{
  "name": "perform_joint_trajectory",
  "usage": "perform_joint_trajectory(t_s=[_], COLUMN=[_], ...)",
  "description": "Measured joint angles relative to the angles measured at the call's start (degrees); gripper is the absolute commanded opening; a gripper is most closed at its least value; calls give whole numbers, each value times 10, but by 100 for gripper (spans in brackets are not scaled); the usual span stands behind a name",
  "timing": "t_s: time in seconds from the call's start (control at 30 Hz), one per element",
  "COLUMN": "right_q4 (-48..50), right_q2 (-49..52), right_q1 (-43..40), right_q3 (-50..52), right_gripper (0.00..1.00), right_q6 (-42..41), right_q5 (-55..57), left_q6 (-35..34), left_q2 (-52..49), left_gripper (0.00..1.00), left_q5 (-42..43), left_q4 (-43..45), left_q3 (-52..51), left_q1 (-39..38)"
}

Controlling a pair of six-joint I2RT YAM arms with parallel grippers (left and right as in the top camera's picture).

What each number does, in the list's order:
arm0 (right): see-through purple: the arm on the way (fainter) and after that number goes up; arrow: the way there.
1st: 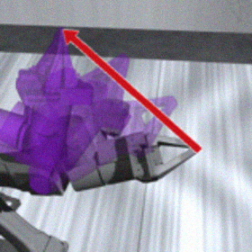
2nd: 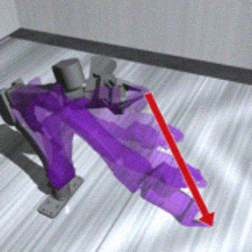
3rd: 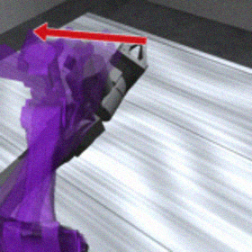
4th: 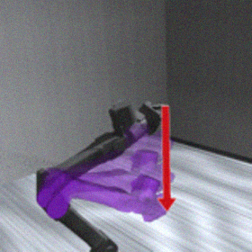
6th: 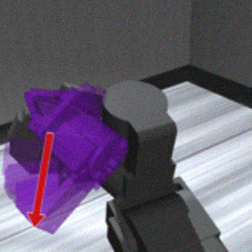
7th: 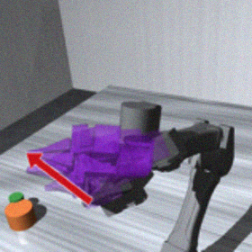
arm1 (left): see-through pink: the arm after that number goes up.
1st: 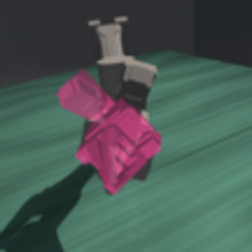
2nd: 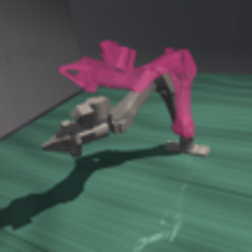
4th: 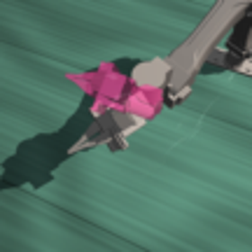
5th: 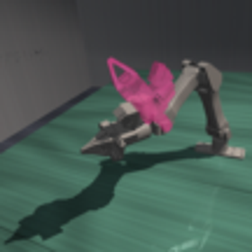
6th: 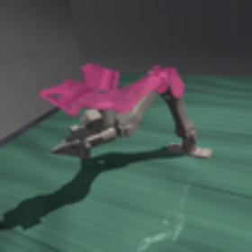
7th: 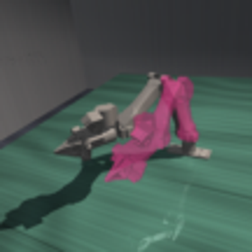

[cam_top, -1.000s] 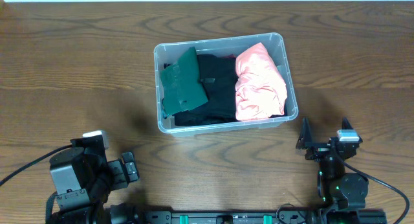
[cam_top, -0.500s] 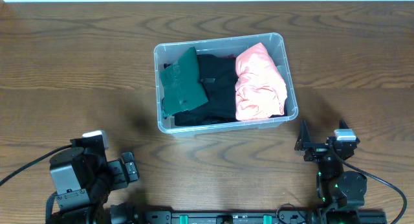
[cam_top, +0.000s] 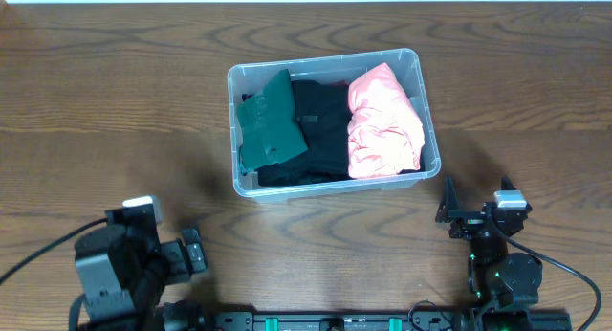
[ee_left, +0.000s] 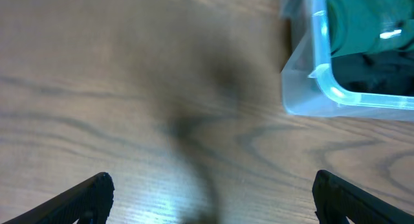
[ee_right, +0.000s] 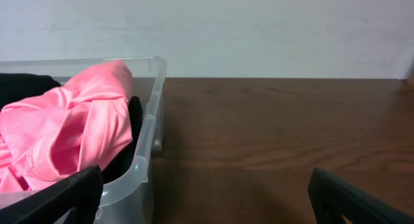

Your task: Pack container

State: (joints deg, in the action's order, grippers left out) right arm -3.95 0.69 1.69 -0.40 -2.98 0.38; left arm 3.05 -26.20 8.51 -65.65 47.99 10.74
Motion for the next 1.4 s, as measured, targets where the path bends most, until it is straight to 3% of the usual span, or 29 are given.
perform_joint_trajectory(t_s=[0.1, 0.27, 0.53, 0.77, 1.4], right_q4=[0, 0, 0, 0, 0], right_q2=[0, 0, 0, 0, 0], right_q1=[0, 0, 0, 0, 0], right_q3=[0, 0, 0, 0, 0], right_gripper=[99, 99, 99, 99, 99], right_q6=[0, 0, 0, 0, 0], right_q5=[0, 0, 0, 0, 0], left_q6=[2, 8, 3, 0, 0], left_q2=[38, 112, 246, 255, 256], left_gripper=[98, 98, 98, 98, 98], left_q5=[-4, -10, -12, -12, -12], left_q4=[33, 170, 409, 630, 635], left_q3=[-24, -146, -344, -458, -461], left_q1=[-37, -108, -116, -117, -120])
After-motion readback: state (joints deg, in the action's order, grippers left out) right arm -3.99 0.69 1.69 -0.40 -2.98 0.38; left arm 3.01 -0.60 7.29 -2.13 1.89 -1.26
